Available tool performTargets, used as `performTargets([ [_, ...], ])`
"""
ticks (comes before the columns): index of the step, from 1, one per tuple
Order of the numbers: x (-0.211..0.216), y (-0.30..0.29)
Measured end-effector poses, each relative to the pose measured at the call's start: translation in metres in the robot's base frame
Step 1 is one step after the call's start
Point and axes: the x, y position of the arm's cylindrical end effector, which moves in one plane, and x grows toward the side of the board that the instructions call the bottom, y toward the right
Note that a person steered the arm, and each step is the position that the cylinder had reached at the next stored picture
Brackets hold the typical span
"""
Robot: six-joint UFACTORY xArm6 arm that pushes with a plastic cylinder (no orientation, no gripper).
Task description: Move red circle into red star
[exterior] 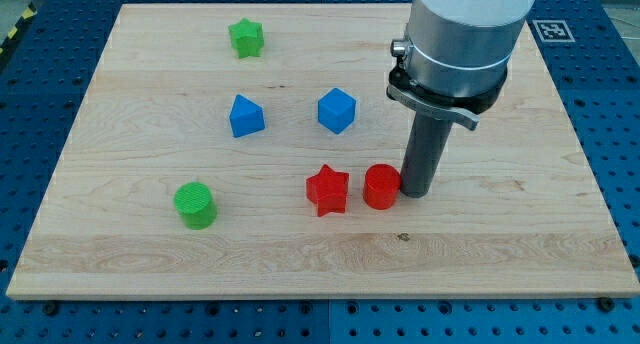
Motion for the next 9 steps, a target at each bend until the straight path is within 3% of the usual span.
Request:
performTargets([
  [2,-0.023,0.008],
  [9,0.0,-0.022],
])
